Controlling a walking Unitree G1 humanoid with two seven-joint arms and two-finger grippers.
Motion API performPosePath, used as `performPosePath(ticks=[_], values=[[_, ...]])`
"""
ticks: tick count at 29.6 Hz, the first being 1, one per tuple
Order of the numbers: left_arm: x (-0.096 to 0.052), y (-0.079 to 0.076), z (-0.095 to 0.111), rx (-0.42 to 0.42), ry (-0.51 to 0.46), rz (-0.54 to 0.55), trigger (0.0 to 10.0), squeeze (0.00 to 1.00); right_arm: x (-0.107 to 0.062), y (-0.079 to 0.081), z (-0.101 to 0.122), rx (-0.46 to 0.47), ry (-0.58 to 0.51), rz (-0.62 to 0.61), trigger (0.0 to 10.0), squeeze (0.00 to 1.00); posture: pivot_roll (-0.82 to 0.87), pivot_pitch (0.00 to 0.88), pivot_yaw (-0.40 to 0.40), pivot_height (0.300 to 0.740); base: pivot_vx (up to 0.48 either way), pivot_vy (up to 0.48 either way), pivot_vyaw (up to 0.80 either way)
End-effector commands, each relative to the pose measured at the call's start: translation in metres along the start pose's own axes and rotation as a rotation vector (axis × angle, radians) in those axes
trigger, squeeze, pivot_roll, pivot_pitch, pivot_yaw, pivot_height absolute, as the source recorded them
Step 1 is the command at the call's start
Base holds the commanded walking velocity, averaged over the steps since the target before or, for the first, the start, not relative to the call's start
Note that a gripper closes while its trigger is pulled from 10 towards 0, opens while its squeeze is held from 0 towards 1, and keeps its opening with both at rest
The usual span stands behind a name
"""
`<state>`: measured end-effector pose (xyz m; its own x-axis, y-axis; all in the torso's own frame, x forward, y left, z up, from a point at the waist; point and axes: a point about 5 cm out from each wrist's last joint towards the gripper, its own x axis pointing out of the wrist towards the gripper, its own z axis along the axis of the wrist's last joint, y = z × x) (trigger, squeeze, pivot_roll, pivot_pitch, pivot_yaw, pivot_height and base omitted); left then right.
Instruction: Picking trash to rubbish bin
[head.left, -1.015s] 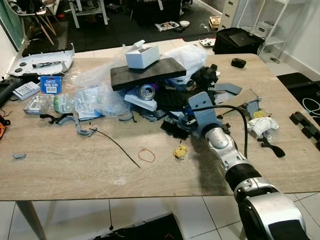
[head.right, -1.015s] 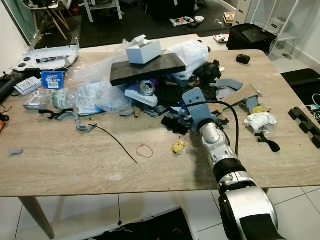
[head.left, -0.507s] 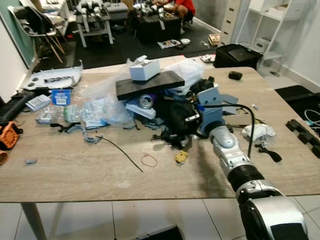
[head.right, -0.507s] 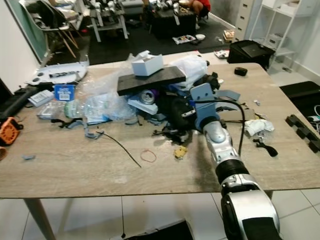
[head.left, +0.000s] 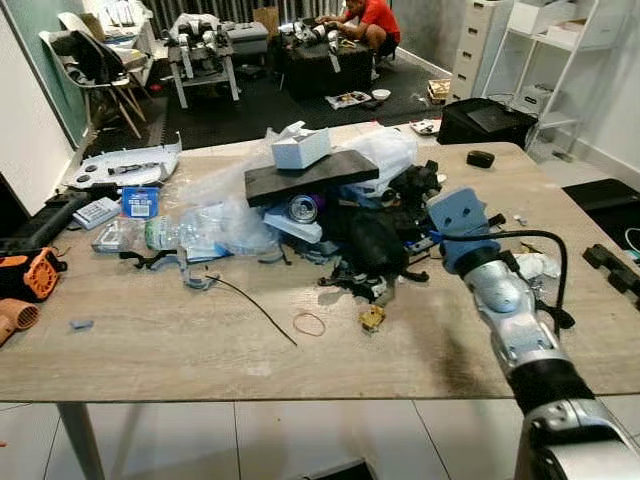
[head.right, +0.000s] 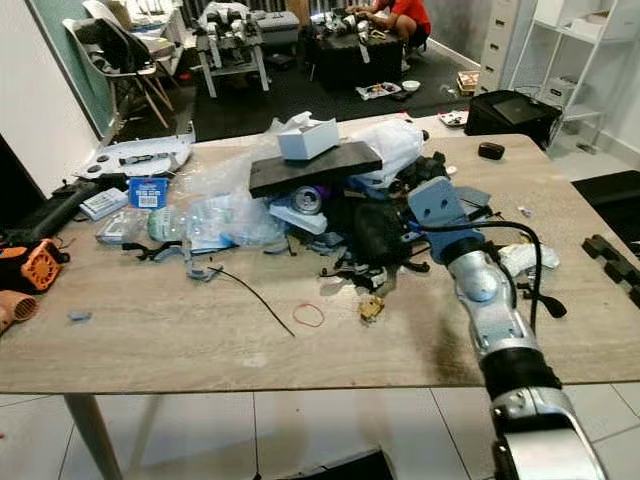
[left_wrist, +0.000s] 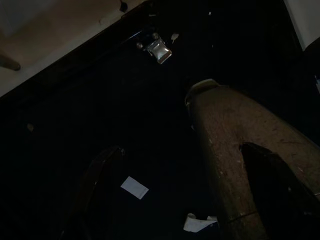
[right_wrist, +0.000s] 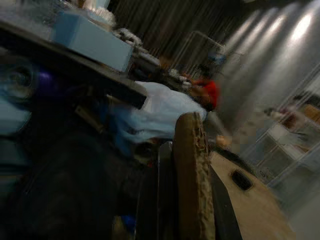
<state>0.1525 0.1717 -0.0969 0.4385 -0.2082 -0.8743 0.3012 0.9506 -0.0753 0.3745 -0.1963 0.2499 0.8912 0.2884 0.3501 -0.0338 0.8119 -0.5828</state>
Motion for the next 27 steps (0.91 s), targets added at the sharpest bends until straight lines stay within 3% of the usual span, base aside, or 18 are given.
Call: performPosePath(ticks=[1,3,4,6,9,14,20,27], values=[[-0.002,-0.004,-0.017,-0.006,0.069,-0.019,10.0,0.00,-0.003,0.010,0.007,0.125,-0.034,0.087,10.0,0.00,-0.19,0.110,0.096,0.740,0.000,0.000,0.00],[-0.001,-0.006,-0.016,-0.013,0.064,-0.024,10.0,0.00,-0.013,0.025,0.025,0.396,-0.141,0.241,10.0,0.00,-0.19,0.113,0.096,0.740,0.000,0.000,0.00],[-0.001,-0.006,-0.016,-0.013,0.064,-0.024,10.0,0.00,-0.013,0.025,0.025,0.396,-0.141,0.241,10.0,0.00,-0.19,0.113,0.096,0.740,0.000,0.000,0.00],[-0.001,-0.006,-0.018,-0.002,0.077,-0.022,10.0,0.00,-0.026,0.041,0.036,0.561,-0.201,0.387,10.0,0.00,-0.20,0.118,0.095,0.740,0.000,0.000,0.00],[-0.001,-0.007,-0.019,0.002,0.084,-0.020,10.0,0.00,-0.033,0.053,0.040,0.628,-0.214,0.463,10.0,0.00,-0.19,0.117,0.093,0.740,0.000,0.000,0.00],[-0.002,-0.007,-0.024,0.008,0.101,-0.013,10.0,0.00,-0.050,0.091,0.055,0.865,-0.268,0.671,10.0,0.00,-0.19,0.111,0.086,0.740,-0.048,0.000,0.00],[-0.002,-0.007,-0.024,0.009,0.104,-0.011,10.0,0.00,-0.054,0.099,0.062,0.910,-0.280,0.746,10.0,0.00,-0.18,0.106,0.080,0.740,-0.261,0.000,0.00],[-0.001,-0.010,-0.023,0.007,0.098,-0.011,10.0,0.00,-0.055,0.113,0.048,0.844,-0.148,0.800,10.0,0.00,-0.18,0.096,0.064,0.740,-0.279,0.000,0.00]])
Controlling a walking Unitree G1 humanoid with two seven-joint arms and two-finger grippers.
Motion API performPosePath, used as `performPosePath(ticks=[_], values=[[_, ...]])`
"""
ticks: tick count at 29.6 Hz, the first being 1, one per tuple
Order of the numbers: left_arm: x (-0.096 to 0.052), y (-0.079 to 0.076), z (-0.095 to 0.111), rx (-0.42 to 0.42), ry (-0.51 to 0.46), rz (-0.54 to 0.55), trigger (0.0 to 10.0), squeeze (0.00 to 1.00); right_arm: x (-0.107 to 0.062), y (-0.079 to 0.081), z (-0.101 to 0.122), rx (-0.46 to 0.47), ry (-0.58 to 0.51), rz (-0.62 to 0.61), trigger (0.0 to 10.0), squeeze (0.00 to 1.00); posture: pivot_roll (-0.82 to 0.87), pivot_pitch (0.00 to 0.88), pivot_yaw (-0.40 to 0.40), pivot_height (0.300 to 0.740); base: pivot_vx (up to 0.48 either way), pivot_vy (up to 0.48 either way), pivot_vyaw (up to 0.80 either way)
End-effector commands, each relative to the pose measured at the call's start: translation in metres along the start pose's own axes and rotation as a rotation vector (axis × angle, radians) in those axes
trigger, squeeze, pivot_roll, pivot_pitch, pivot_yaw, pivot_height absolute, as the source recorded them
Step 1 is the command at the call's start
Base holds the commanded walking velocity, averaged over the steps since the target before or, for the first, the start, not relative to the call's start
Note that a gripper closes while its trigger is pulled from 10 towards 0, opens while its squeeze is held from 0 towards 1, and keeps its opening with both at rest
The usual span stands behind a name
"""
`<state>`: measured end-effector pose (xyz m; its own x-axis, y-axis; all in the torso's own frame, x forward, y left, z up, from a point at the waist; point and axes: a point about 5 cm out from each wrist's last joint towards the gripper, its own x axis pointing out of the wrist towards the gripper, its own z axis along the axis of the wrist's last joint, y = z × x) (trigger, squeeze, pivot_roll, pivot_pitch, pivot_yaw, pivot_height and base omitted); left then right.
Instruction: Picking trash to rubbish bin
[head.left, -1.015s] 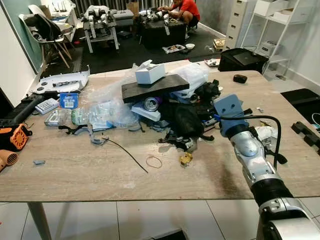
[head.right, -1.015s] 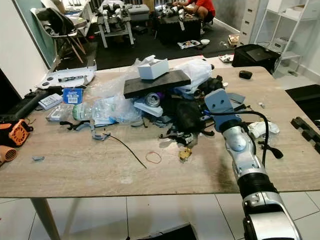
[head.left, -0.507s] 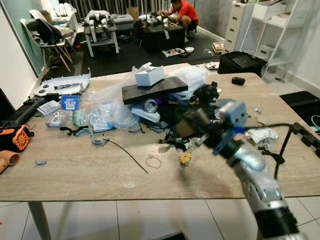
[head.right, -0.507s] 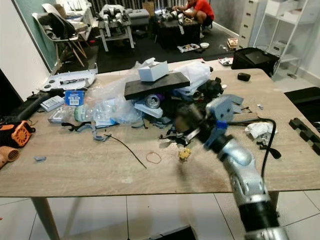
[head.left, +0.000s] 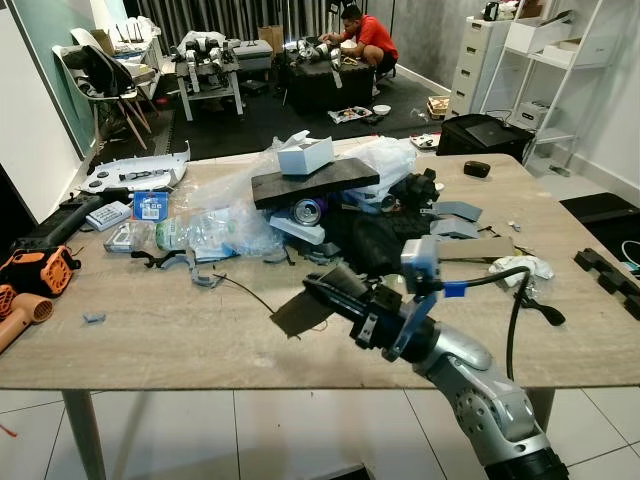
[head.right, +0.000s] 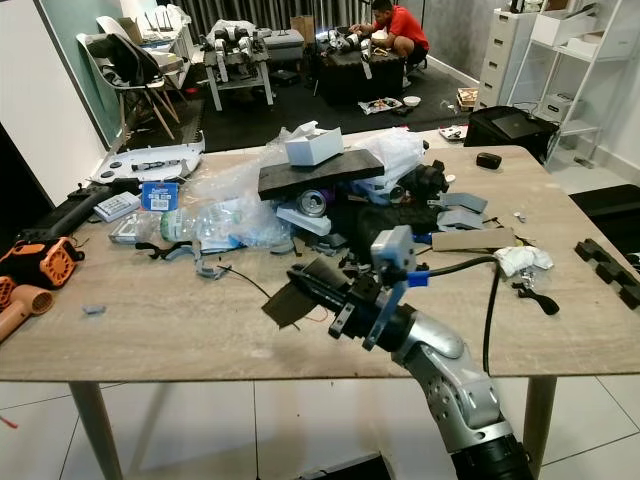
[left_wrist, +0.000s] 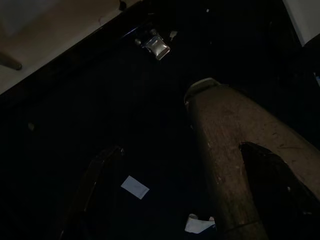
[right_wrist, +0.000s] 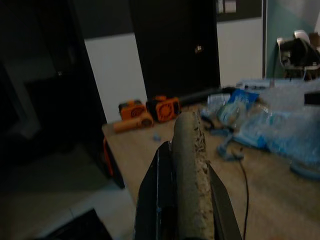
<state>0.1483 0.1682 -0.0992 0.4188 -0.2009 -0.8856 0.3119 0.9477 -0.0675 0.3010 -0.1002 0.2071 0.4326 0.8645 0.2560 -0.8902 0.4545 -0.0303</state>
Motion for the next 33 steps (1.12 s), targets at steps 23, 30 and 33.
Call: performPosePath(ticks=[23,30,33], values=[[-0.002,-0.007,-0.021,0.001,0.078,-0.020,10.0,0.00,-0.050,0.007,-0.141,0.091,0.647,-0.169,10.0,0.00,-0.18,0.103,0.071,0.740,-0.285,0.000,0.00],[-0.001,-0.007,-0.020,0.006,0.078,-0.022,10.0,0.00,-0.079,0.006,-0.171,0.121,0.789,-0.316,10.0,0.00,-0.18,0.105,0.075,0.740,-0.285,0.000,0.00],[-0.001,-0.006,-0.019,0.010,0.077,-0.020,10.0,0.00,-0.105,0.008,-0.189,0.152,0.894,-0.455,10.0,0.00,-0.18,0.105,0.075,0.740,-0.175,0.000,-0.26]])
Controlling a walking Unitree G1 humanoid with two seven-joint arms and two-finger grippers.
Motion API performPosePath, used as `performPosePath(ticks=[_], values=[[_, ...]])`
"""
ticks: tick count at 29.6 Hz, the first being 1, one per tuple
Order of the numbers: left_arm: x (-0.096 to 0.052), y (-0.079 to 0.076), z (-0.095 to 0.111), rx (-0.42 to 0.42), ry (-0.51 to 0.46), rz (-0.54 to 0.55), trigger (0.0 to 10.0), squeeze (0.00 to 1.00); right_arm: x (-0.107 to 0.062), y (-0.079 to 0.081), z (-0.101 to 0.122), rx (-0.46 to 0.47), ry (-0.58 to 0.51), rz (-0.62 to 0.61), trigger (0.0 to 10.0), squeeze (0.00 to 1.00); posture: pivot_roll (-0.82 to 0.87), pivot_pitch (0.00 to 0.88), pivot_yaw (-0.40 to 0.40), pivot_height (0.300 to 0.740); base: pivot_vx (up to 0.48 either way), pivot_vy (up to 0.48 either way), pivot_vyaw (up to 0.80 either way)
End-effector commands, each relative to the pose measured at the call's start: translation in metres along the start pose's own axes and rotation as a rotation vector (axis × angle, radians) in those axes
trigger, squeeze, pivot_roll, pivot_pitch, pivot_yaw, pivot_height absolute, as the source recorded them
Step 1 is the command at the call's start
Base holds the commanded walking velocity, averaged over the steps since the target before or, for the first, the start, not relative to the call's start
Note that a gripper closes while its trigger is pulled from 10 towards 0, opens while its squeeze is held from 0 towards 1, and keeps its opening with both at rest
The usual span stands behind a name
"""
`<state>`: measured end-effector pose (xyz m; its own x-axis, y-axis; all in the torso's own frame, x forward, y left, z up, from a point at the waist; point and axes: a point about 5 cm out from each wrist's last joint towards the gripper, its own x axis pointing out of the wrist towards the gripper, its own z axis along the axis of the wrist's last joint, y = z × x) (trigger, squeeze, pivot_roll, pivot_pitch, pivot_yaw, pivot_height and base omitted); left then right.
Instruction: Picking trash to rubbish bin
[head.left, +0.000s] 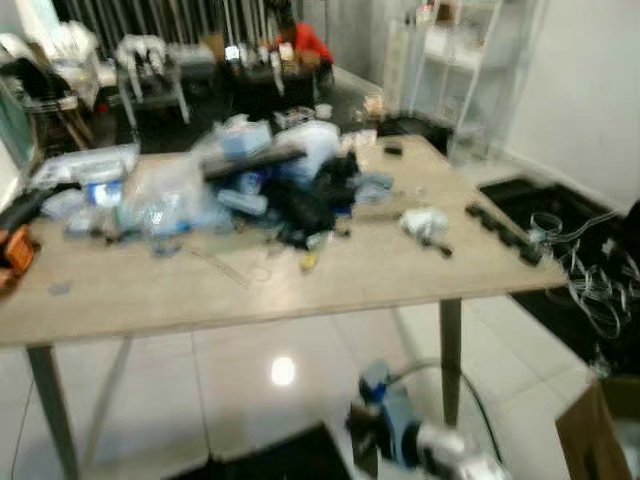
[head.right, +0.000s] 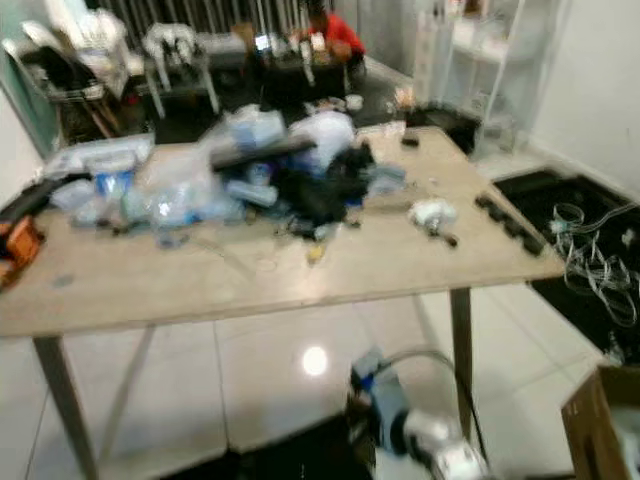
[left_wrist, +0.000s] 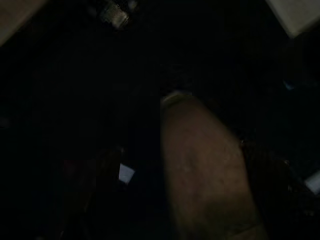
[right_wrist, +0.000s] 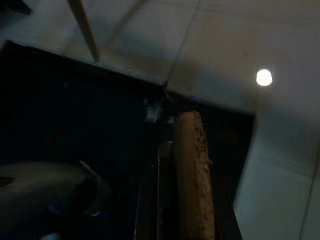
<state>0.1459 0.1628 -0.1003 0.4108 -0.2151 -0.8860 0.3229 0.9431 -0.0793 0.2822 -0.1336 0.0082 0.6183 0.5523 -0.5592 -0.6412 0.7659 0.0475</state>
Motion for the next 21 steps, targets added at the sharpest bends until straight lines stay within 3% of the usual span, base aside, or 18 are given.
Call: performPosePath(ticks=[1,4,8,13,16,21], values=[[-0.002,0.000,-0.017,0.003,0.072,-0.002,10.0,0.00,-0.008,-0.010,-0.032,0.060,0.104,-0.122,10.0,0.00,-0.18,0.105,0.075,0.740,0.000,0.000,-0.79],[-0.002,0.000,-0.017,0.002,0.070,-0.002,10.0,0.00,-0.010,-0.012,-0.042,0.085,0.134,-0.161,10.0,0.00,-0.18,0.105,0.075,0.740,0.000,0.000,-0.79],[-0.002,0.000,-0.016,-0.012,0.059,-0.002,10.0,0.00,-0.030,-0.018,-0.089,0.192,0.271,-0.342,10.0,0.00,-0.19,0.107,0.077,0.740,0.000,0.000,-0.79],[-0.002,0.000,-0.016,-0.006,0.063,-0.006,10.0,0.00,-0.042,-0.020,-0.107,0.247,0.320,-0.439,10.0,0.00,-0.19,0.107,0.081,0.740,0.000,0.000,-0.79],[-0.002,0.000,-0.015,-0.001,0.064,-0.007,10.0,0.00,-0.048,-0.018,-0.119,0.267,0.362,-0.482,10.0,0.00,-0.20,0.105,0.082,0.740,0.000,0.000,-0.79],[-0.002,0.000,-0.012,0.002,0.057,-0.006,10.0,0.00,-0.066,-0.002,-0.155,0.336,0.489,-0.542,10.0,0.00,-0.19,0.100,0.078,0.740,0.000,0.000,-0.79]])
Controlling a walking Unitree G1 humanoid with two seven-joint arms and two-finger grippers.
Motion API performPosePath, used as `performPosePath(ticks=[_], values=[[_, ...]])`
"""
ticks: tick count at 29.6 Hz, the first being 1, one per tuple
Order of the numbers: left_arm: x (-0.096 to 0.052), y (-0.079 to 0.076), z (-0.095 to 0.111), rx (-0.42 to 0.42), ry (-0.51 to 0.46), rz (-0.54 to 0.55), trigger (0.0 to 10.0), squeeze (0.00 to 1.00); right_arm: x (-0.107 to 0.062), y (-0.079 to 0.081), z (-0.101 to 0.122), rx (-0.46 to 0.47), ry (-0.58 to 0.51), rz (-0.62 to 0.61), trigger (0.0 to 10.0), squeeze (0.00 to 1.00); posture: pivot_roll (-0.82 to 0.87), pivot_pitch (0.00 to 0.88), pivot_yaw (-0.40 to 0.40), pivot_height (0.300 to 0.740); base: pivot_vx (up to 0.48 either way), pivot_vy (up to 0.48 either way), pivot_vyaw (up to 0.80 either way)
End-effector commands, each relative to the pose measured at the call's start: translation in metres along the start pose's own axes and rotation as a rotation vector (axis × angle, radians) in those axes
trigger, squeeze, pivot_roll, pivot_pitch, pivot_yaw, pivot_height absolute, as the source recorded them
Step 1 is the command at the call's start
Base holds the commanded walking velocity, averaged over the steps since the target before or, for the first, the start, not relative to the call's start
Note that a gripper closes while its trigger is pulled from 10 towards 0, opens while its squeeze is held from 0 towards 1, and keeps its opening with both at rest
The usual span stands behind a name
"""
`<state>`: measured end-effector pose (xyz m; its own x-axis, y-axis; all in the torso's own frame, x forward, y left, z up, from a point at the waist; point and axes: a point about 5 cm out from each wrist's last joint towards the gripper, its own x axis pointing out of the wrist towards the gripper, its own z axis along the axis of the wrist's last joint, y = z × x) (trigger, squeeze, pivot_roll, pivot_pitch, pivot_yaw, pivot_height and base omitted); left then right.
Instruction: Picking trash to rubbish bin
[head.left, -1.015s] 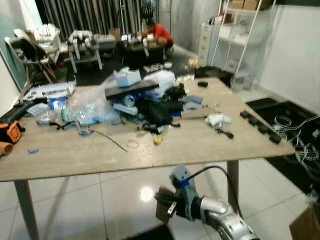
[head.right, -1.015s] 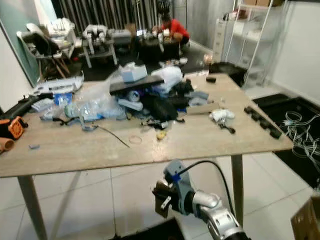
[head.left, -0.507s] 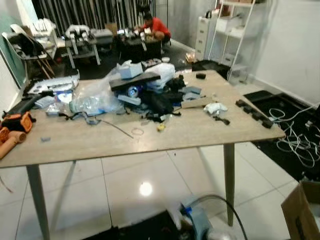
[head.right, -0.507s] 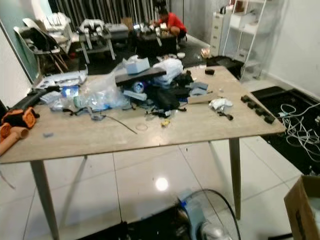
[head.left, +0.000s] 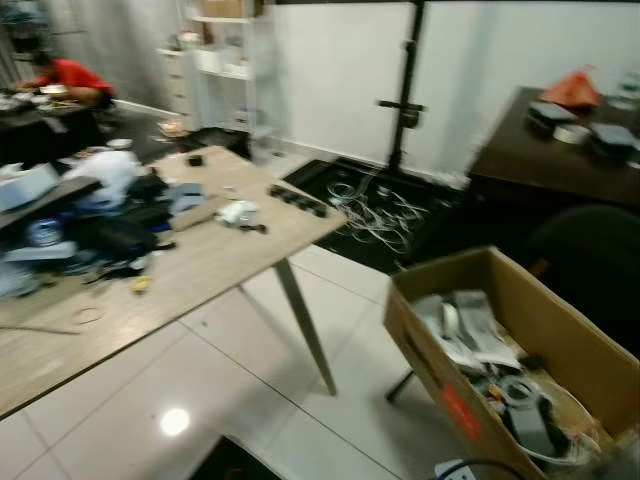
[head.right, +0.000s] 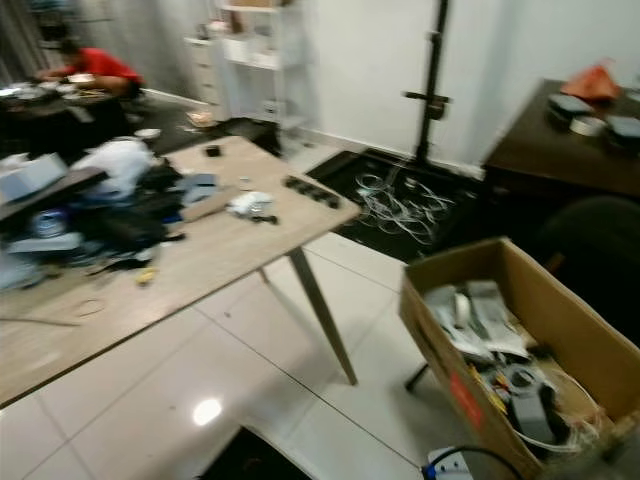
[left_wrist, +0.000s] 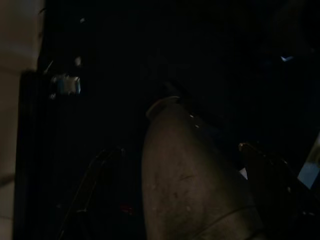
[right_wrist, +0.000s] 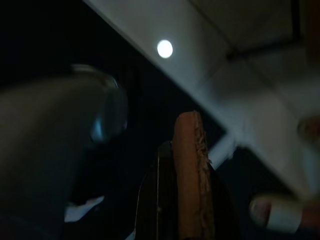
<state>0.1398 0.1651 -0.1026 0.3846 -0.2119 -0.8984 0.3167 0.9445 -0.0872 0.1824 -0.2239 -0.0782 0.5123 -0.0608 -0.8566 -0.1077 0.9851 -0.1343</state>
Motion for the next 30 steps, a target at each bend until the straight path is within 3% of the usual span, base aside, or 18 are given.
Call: performPosePath(ticks=[1,5,11,19,21,22,30], values=[[0.000,-0.001,-0.006,0.011,0.028,-0.001,10.0,0.00,-0.001,0.003,-0.011,0.017,0.032,-0.007,10.0,0.00,-0.19,0.100,0.078,0.740,0.000,0.000,-0.79],[0.000,-0.001,-0.005,0.015,0.028,0.000,10.0,0.00,-0.003,0.003,-0.028,0.018,0.077,-0.028,10.0,0.00,-0.19,0.100,0.078,0.740,0.000,0.000,-0.79],[0.000,-0.002,-0.008,0.030,0.042,-0.005,10.0,0.00,-0.002,0.002,-0.016,-0.006,0.029,-0.050,10.0,0.00,-0.20,0.102,0.080,0.740,0.000,0.000,-0.79],[0.000,-0.003,-0.007,0.036,0.036,-0.005,10.0,0.00,0.001,-0.005,0.018,-0.061,-0.092,-0.098,10.0,0.00,-0.20,0.102,0.079,0.740,0.000,0.000,-0.79],[0.000,-0.002,-0.006,0.036,0.032,-0.006,10.0,0.00,0.000,-0.010,0.043,-0.057,-0.188,-0.125,10.0,0.00,-0.20,0.103,0.082,0.740,0.000,0.000,-0.79],[0.000,-0.002,-0.006,0.041,0.032,-0.008,10.0,0.00,-0.003,-0.016,0.067,-0.062,-0.282,-0.160,10.0,0.00,-0.21,0.105,0.084,0.740,0.000,0.000,-0.79],[0.000,-0.002,-0.005,0.053,0.032,-0.014,10.0,0.00,-0.022,-0.039,0.138,-0.079,-0.569,-0.277,10.0,0.00,-0.22,0.106,0.088,0.740,0.000,0.000,-0.79]])
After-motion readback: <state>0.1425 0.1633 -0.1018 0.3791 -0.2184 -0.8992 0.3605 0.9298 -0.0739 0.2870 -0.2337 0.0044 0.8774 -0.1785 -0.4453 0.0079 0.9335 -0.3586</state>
